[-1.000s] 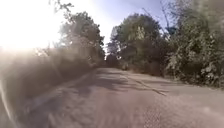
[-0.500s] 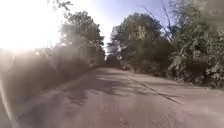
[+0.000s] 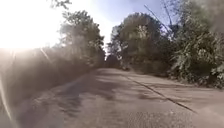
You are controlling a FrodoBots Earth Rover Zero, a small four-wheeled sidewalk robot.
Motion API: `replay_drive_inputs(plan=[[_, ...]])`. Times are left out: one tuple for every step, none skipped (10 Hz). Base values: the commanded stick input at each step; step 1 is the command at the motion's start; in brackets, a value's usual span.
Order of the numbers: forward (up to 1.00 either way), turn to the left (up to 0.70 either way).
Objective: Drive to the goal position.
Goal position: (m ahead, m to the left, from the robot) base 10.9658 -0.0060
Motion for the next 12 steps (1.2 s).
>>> replay_drive_inputs(plan=[[0.70,0.12],[0.70,0.27],[0.70,0.35],[0.70,0.06],[0.70,0.01],[0.70,0.00],[0.70,0.00],[0.70,0.00],[0.70,0.00],[0.70,0.00],[0.70,0.00],[0.70,0.00]])
